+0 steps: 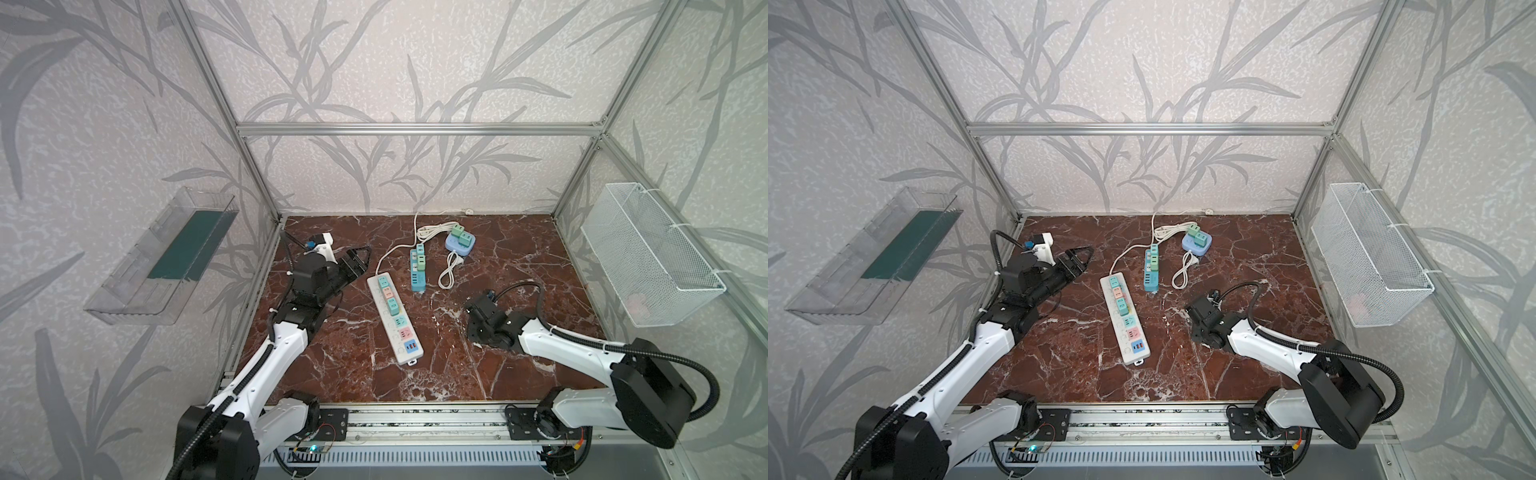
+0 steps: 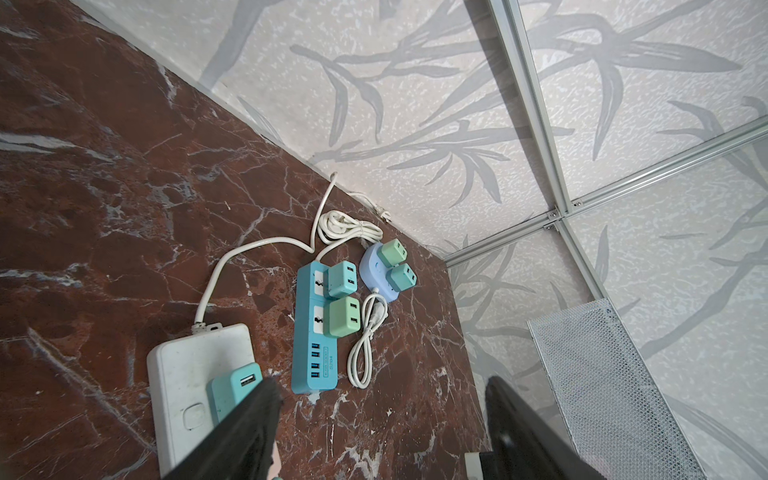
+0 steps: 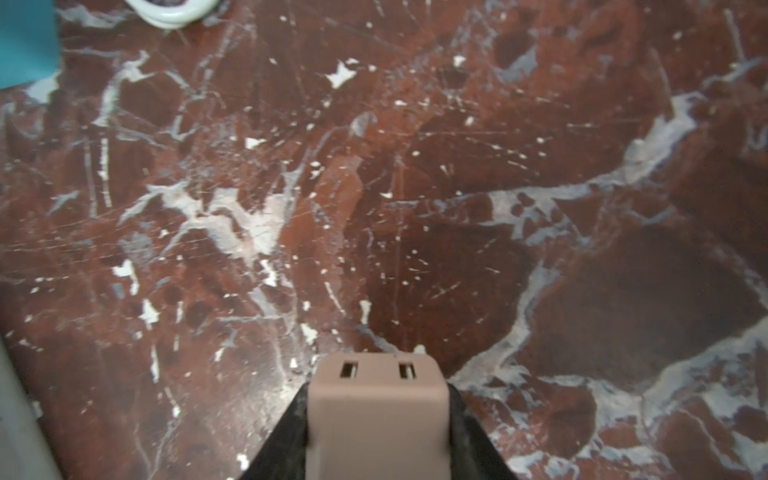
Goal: Insert the plug
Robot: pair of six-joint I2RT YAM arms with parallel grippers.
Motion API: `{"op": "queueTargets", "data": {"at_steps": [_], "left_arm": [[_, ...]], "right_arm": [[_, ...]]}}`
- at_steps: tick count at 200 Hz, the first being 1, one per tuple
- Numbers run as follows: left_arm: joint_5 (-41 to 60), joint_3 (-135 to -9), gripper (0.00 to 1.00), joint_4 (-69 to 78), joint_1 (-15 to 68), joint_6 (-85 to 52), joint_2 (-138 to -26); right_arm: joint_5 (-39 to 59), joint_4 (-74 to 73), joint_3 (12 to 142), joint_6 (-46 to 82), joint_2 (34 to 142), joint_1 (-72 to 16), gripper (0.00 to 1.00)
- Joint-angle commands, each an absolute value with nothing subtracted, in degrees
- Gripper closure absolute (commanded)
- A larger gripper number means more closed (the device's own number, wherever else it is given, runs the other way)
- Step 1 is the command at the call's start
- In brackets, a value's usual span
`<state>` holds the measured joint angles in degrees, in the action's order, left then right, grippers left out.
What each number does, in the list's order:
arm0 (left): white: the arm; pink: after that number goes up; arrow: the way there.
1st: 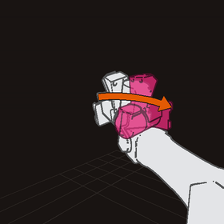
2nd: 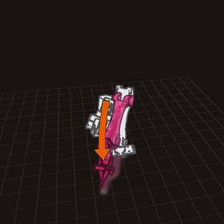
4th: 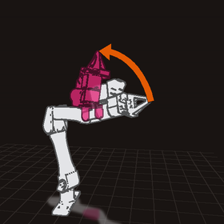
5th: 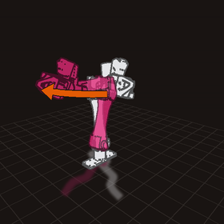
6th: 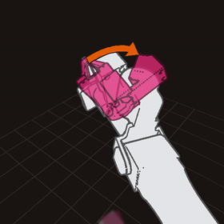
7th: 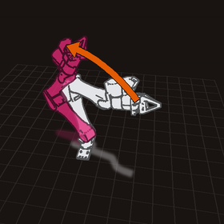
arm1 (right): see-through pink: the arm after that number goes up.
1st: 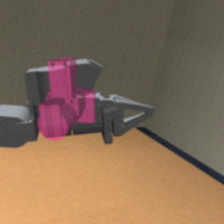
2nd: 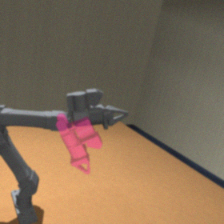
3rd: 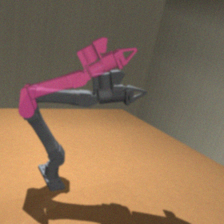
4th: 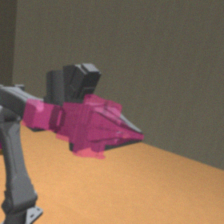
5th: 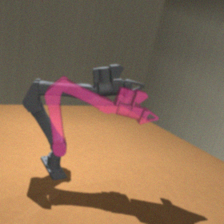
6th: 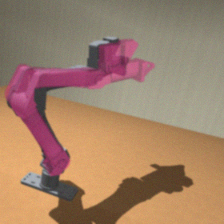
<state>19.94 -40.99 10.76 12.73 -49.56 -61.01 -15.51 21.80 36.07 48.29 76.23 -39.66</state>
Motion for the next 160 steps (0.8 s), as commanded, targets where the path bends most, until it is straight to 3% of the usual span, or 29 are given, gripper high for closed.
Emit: {"op": "queueTargets", "data": {"at_steps": [1, 36, 73, 95, 160], "left_arm": [[19.87, -41.85, 0.22, 10.9, 13.27, -49.18, -60.83], [19.51, -41.92, 0.22, 10.55, 13.44, -48.6, -61.38], [19.2, -42.16, 0.22, 9.98, 13.54, -48.1, -61.95], [18.62, -42.33, 0.22, 9.35, 13.54, -47.22, -61.59], [18.29, -42.56, 0.22, 8.98, 13.54, -46.5, -61.17]], "right_arm": [[-20.38, 18.2, 35.33, 52.64, 75.52, -39.79, 0.72], [-20.57, 15.46, 34.79, 54.92, 78.84, -39.69, 0.68], [-19.45, 16.28, 36.03, 55.64, 79.43, -38.66, 0.46], [-16.87, 16.02, 35.87, 55.73, 77.44, -38.25, 0.39], [-5.55, 12.88, 33.4, 58.81, 71.95, -38.22, 0.35]]}}
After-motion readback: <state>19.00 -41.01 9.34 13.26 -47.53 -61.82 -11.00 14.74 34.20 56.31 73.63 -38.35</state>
